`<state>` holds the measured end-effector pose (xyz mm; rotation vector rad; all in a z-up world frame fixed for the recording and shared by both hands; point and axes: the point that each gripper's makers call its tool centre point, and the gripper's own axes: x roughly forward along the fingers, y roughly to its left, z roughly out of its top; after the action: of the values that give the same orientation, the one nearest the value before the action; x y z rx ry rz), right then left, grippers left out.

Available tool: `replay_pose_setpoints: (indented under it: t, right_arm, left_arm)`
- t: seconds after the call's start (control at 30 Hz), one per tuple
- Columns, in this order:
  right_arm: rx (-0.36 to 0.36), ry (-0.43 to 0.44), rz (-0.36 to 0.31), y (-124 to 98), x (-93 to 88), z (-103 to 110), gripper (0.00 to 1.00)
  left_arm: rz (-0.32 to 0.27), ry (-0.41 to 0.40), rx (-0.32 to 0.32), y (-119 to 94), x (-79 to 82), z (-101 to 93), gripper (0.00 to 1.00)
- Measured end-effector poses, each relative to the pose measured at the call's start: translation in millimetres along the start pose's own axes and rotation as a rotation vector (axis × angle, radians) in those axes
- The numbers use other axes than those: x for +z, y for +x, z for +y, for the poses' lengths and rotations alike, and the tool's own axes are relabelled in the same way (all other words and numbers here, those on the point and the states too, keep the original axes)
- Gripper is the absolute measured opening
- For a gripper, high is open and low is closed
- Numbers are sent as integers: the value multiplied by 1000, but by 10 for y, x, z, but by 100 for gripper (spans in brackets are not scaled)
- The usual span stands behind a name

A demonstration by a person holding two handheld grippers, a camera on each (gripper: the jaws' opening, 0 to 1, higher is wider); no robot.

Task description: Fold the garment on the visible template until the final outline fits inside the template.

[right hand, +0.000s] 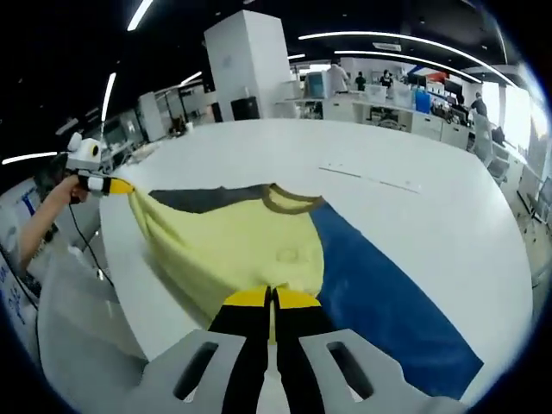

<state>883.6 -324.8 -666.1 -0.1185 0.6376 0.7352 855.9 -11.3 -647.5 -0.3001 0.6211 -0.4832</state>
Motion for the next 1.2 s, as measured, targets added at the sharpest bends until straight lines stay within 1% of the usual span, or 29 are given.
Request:
replay_pose_setpoints:
  t: [0.13, 0.2, 0.23, 0.27, 0.37, 0.47, 0.53, 0.6, 0.7, 0.77, 0.9, 1.0, 1.1, 1.2]
  right_arm:
    - [-16, 11, 0, 142, 36, -124, 2]
    - [-40, -5, 11, 210, 29, -208, 2]
    - [-55, -23, 22, 244, 18, -247, 2]
    - [-54, -25, 20, 273, 23, -259, 2]
    - [-60, -19, 24, 377, 29, -333, 2]
    - [-65, -17, 18, 487, 62, -401, 2]
    - [-66, -16, 24, 577, 83, -436, 2]
    - [-73, -37, 34, 666, 85, -472, 2]
    - [-77, -55, 49, 787, 73, -513, 2]
    - [-78, -58, 60, 858, 51, -543, 2]
    - [-76, -67, 87, 967, -18, -584, 2]
    - [-77, -74, 104, 1019, -65, -609, 2]
    - [-78, -87, 130, 1076, -122, -629, 2]
    - [-81, -99, 139, 1110, -147, -645, 2]
  left_arm:
    - [-5, -2, 14, 137, 65, 111, 0]
    - [3, -10, 27, 220, 77, 194, 0]
    - [11, -8, 31, 246, 71, 208, 0]
    - [14, -3, 41, 278, 76, 239, 0]
    - [27, -3, 45, 350, 63, 248, 0]
    - [61, -5, 65, 450, 2, 337, 0]
    - [73, -5, 75, 502, -32, 383, 0]
    - [89, -15, 85, 542, -68, 430, 0]
    - [94, -21, 97, 604, -92, 513, 0]
    - [100, -31, 106, 650, -111, 572, 0]
    - [120, -15, 123, 745, -143, 683, 0]
    - [139, -10, 132, 784, -199, 706, 0]
    - [149, -21, 138, 847, -236, 742, 0]
    - [157, -17, 147, 893, -259, 777, 0]
